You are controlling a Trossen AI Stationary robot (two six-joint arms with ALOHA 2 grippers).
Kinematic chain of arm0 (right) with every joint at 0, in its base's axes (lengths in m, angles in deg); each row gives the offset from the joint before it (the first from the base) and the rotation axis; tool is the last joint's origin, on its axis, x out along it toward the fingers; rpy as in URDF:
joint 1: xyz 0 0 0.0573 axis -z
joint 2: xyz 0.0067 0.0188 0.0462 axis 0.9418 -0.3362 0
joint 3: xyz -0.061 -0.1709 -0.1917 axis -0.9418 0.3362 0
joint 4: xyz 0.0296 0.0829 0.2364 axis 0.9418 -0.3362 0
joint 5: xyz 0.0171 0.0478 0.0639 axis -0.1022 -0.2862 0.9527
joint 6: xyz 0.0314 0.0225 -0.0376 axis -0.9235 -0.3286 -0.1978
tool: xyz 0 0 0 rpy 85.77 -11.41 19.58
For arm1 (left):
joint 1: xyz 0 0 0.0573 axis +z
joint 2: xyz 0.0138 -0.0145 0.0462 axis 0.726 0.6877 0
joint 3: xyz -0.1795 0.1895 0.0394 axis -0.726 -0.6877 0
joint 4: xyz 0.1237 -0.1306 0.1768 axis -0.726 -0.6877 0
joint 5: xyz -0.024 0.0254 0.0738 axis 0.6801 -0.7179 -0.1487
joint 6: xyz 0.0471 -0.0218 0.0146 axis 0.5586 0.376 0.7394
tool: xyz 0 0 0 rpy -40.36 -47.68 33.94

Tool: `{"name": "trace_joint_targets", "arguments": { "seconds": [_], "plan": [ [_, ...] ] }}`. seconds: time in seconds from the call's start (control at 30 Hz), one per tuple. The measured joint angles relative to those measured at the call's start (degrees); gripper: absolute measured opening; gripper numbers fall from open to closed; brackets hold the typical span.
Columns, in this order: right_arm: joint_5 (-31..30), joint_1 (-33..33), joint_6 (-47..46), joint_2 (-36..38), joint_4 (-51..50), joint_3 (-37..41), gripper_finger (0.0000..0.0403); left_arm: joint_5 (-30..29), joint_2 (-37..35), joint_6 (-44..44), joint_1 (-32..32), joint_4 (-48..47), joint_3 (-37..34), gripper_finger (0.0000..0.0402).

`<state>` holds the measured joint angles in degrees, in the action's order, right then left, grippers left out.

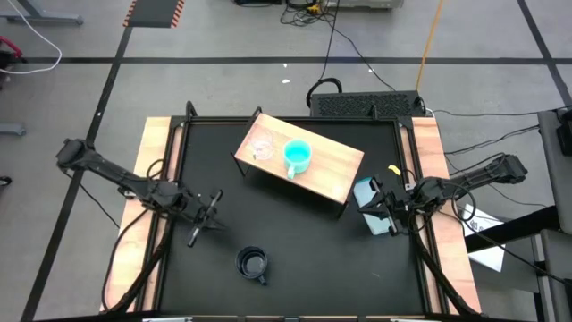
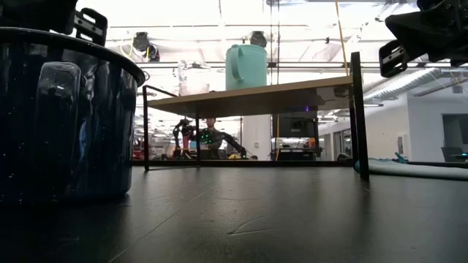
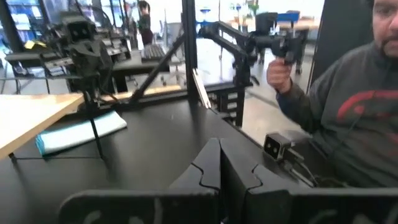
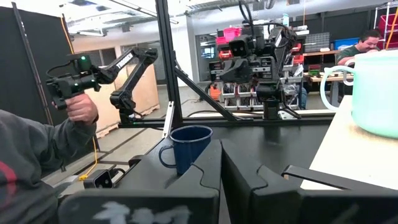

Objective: Stack small to large cups/mugs on shelf
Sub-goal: Put the dark blue mug on the shelf

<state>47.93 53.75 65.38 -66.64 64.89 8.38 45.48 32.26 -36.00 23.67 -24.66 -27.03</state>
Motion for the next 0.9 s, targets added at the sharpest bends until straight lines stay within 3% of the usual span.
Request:
{"name": "trace_joint_targets", "arguments": {
  "seconds": [0.43, 0.73, 0.9],
  "plan": [
    [0.0, 0.0, -0.03, 0.01, -0.02, 0.02, 0.0, -11.9, 14.71, -3.44, -7.19, -17.93, 16.38, 0.0],
    [0.0, 0.0, -0.03, 0.01, -0.04, 0.0, 0.0, -18.8, 23.69, -10.96, -9.96, -33.31, 27.69, 0.0],
    [0.0, 0.0, -0.03, 0.0, -0.07, 0.01, 0.0, -19.18, 28.12, -14.01, -10.58, -40.88, 33.69, 0.0]
  ]
}}
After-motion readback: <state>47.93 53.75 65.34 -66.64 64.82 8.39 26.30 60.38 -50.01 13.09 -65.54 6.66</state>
